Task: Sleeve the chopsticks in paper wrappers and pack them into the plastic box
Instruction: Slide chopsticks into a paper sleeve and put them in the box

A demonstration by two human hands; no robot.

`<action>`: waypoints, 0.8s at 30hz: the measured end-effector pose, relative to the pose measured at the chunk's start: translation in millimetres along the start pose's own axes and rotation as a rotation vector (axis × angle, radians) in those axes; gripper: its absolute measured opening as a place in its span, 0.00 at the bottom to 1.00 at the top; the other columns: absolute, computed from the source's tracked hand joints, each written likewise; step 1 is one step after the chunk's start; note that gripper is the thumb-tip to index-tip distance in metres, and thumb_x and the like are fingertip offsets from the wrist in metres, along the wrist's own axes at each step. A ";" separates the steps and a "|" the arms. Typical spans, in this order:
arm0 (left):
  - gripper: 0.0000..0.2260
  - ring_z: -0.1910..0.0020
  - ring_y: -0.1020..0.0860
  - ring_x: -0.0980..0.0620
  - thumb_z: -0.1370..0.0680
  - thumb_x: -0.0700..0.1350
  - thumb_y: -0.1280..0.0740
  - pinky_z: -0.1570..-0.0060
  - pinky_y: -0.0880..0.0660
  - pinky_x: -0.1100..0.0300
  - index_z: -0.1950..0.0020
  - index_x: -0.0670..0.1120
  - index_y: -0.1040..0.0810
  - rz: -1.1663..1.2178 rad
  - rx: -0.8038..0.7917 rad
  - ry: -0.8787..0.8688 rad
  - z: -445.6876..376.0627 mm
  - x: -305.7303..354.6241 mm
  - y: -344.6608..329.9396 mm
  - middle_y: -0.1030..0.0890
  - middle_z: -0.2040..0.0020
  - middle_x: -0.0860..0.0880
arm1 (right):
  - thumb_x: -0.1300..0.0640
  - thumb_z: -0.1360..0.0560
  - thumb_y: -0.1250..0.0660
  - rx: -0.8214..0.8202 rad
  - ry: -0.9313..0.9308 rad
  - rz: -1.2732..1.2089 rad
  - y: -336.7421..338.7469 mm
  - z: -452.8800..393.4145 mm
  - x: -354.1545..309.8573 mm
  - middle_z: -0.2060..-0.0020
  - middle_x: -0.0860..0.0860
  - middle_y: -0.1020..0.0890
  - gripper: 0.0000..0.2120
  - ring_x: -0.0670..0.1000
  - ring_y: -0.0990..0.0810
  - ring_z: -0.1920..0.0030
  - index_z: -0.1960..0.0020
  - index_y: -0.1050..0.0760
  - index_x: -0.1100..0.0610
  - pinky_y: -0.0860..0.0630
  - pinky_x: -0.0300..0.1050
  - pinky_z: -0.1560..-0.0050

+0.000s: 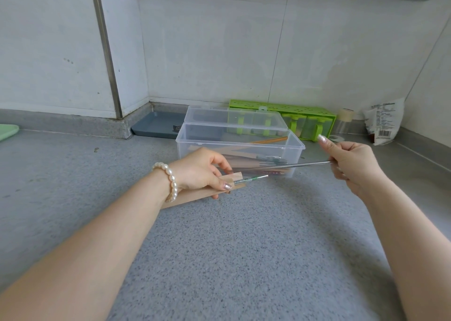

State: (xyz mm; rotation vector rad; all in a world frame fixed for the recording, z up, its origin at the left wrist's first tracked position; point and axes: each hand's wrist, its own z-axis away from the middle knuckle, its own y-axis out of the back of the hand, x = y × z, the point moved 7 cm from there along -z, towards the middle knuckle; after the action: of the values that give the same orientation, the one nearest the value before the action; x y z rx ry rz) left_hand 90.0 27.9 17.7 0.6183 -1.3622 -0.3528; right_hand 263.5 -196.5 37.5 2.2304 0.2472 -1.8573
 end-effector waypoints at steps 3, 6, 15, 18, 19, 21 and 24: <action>0.09 0.69 0.19 0.52 0.29 0.35 0.29 0.54 0.20 0.45 0.54 0.47 0.23 0.007 0.010 0.005 -0.3 -1.1 2.3 0.17 0.63 0.49 | 0.49 0.32 0.27 0.061 -0.002 0.015 7.2 -3.5 1.7 0.86 0.45 0.39 0.26 0.46 0.44 0.83 0.75 0.40 0.57 0.47 0.34 0.80; 0.08 0.68 0.19 0.52 0.29 0.35 0.28 0.54 0.20 0.45 0.54 0.45 0.22 0.007 0.018 0.005 0.0 -0.8 3.3 0.16 0.64 0.49 | 0.53 0.32 0.25 0.099 0.001 0.034 14.1 -6.8 3.8 0.86 0.45 0.38 0.26 0.46 0.44 0.83 0.75 0.41 0.57 0.46 0.35 0.80; 0.09 0.58 0.17 0.54 0.33 0.38 0.25 0.46 0.23 0.55 0.55 0.47 0.20 -0.052 0.016 0.007 -0.5 0.5 -3.2 0.15 0.61 0.51 | 0.62 0.31 0.27 0.048 0.044 0.152 6.3 -13.0 6.3 0.82 0.49 0.37 0.23 0.46 0.43 0.83 0.75 0.39 0.58 0.45 0.35 0.80; 0.09 0.59 0.18 0.55 0.32 0.37 0.25 0.47 0.23 0.57 0.56 0.47 0.20 -0.042 0.000 -0.004 -0.5 2.3 -9.0 0.16 0.62 0.51 | 0.54 0.31 0.27 -0.088 0.007 0.163 -11.2 -6.0 8.3 0.83 0.49 0.37 0.22 0.48 0.43 0.81 0.74 0.38 0.59 0.45 0.36 0.79; 0.09 0.59 0.18 0.55 0.32 0.37 0.25 0.48 0.23 0.59 0.56 0.47 0.20 -0.031 -0.004 -0.011 -0.4 3.6 -11.1 0.16 0.62 0.52 | 0.49 0.31 0.29 -0.152 -0.003 0.177 -18.8 -1.9 9.0 0.81 0.51 0.36 0.22 0.49 0.41 0.80 0.73 0.35 0.59 0.44 0.37 0.79; 0.09 0.61 0.19 0.58 0.32 0.37 0.25 0.52 0.23 0.62 0.56 0.47 0.20 -0.012 -0.007 -0.027 -0.3 7.0 -15.3 0.17 0.63 0.53 | 0.43 0.29 0.36 -0.295 -0.017 0.207 -38.9 10.0 10.5 0.75 0.54 0.32 0.22 0.49 0.35 0.76 0.68 0.28 0.62 0.37 0.39 0.75; 0.08 0.66 0.20 0.62 0.32 0.36 0.26 0.60 0.25 0.70 0.55 0.45 0.20 0.010 -0.015 -0.051 -0.1 12.5 -21.1 0.18 0.66 0.55 | 0.36 0.29 0.46 -0.501 -0.036 0.257 -72.6 28.3 16.8 0.65 0.54 0.23 0.30 0.49 0.24 0.66 0.54 0.21 0.62 0.27 0.42 0.63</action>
State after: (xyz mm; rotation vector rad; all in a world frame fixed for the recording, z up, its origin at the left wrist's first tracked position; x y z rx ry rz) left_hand 94.9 4.0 15.0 0.5933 -1.4098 -0.3721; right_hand 220.0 -135.0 11.2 1.7928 0.3553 -1.4988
